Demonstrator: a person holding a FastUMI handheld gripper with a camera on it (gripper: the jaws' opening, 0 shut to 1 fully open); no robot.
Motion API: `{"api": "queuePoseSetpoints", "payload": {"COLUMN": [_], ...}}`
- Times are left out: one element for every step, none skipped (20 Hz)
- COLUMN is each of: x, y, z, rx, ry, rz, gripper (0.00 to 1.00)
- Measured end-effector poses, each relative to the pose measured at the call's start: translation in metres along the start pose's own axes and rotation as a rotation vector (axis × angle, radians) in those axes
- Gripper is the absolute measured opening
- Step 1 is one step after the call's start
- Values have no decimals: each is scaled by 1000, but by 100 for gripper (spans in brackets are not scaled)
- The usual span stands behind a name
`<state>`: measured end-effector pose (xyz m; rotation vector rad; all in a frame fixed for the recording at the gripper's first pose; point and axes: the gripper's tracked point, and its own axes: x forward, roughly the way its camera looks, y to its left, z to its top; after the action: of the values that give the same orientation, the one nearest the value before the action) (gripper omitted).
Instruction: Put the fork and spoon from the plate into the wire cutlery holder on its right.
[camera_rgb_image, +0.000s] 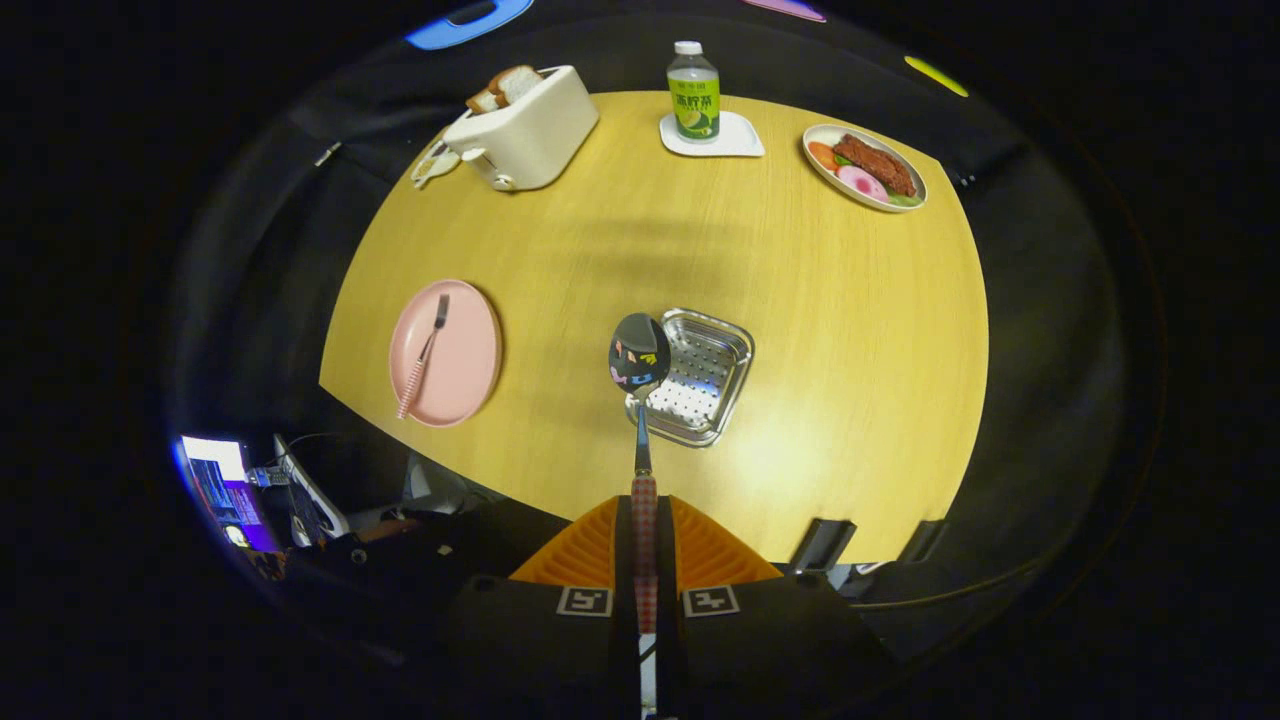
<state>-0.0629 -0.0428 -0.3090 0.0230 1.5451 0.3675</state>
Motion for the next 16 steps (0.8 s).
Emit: {"api": "queuePoseSetpoints", "payload": {"x": [5, 9, 14, 21, 26, 32, 37, 43, 47, 53, 57, 61, 65, 69, 71, 74], "y": [-6, -10, -14, -17, -19, -21, -22, -23, -24, -24, -24, -23, -23, -21, -20, -20], "z": [-4, -5, -3, -2, -1, 1, 4, 7, 9, 13, 17, 21, 25, 29, 32, 33], "rx": [-7, -13, -16, -21, -30, -32, -30, -28, -24, -14, -1, 11, 26, 39, 53, 66], "ry": [46, 84, 121, 156, 189, 225, 252, 288, 311, 329, 341, 345, 344, 342, 341, 339], "rz": [-9, -15, -21, -29, -37, -43, -50, -56, -59, -64, -67, -68, -67, -64, -60, -55], "gripper": [11, 11, 11, 11, 11, 11, 11, 11, 11, 11, 11, 11, 11, 11, 11, 11]}}
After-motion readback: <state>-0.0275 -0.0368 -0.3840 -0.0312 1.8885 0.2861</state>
